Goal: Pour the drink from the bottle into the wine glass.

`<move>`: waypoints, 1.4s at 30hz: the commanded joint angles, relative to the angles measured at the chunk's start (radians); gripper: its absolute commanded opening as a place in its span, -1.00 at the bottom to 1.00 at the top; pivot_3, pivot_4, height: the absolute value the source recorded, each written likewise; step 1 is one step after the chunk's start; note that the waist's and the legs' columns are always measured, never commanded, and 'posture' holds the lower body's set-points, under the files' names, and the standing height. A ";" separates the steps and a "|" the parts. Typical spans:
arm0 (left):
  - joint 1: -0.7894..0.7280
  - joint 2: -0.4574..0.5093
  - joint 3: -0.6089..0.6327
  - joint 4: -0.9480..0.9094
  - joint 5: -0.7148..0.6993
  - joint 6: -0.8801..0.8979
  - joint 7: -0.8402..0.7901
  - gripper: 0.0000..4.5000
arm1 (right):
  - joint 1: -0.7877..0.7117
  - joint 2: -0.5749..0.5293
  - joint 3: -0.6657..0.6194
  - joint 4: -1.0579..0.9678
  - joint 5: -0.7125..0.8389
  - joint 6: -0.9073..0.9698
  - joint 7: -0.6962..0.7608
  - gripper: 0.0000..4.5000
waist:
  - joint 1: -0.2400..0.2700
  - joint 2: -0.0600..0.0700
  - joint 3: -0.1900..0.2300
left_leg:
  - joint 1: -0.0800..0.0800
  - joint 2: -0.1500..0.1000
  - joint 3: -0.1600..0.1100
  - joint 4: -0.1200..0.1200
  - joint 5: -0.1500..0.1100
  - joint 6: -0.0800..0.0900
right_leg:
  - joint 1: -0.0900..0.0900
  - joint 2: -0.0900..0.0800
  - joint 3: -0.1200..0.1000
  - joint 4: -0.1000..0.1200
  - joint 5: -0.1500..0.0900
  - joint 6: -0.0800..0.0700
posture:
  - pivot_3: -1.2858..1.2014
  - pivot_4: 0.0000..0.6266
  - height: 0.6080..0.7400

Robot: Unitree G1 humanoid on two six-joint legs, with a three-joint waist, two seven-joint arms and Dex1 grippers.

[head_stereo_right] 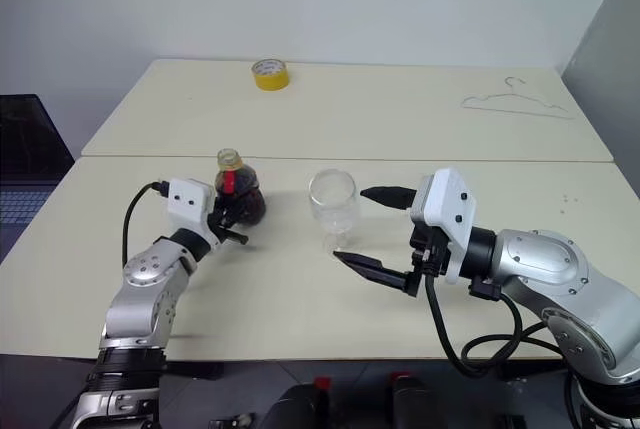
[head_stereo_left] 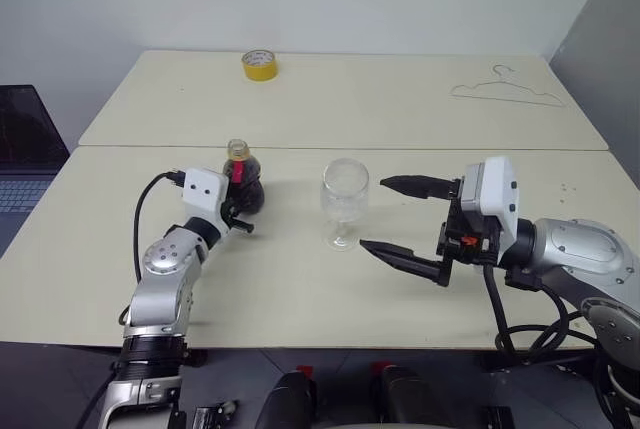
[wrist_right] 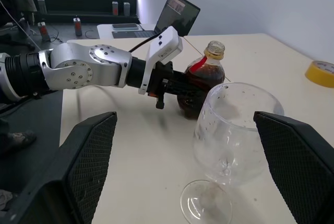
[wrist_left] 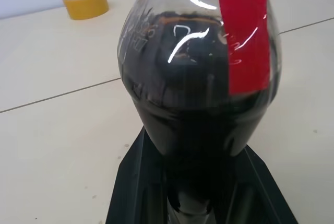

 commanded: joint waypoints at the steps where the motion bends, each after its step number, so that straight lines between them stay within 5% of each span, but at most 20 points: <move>1: -0.045 -0.008 -0.007 -0.113 -0.012 -0.007 0.008 -0.72 | -0.014 -0.003 -0.041 -0.016 0.021 -0.008 -0.014 1.00 | 0.000 0.000 0.000 | 0.000 0.000 0.000 0.000 0.000 0.000 | 0.000 0.000 0.000 0.000 0.000 0.000 | 0.03 -0.52 1.00; 15: -0.218 0.084 -0.136 -0.052 0.123 -0.197 -0.099 -0.72 | 0.064 -0.066 -0.136 -0.048 0.081 0.047 -0.072 1.00 | -0.001 0.000 0.000 | -0.001 0.000 0.001 0.000 0.000 0.000 | -0.001 0.000 0.000 0.000 0.000 0.000 | 0.03 -0.52 1.00; 29: -0.340 0.162 -0.223 0.178 0.314 -0.630 -0.117 -0.73 | -0.049 0.043 -0.001 -0.032 0.065 0.072 -0.201 1.00 | -0.001 -0.001 0.001 | -0.002 -0.001 0.001 0.000 0.000 0.000 | -0.002 0.000 0.000 0.000 0.000 0.000 | 0.03 -0.52 1.00; 42: -0.405 0.198 -0.251 0.244 0.439 -0.822 -0.079 -0.73 | -0.066 0.093 0.081 0.001 -0.039 0.051 -0.197 1.00 | -0.003 -0.001 0.001 | -0.003 -0.001 0.000 0.000 0.000 0.000 | -0.003 0.000 0.000 0.000 0.000 0.000 | 0.03 -0.52 1.00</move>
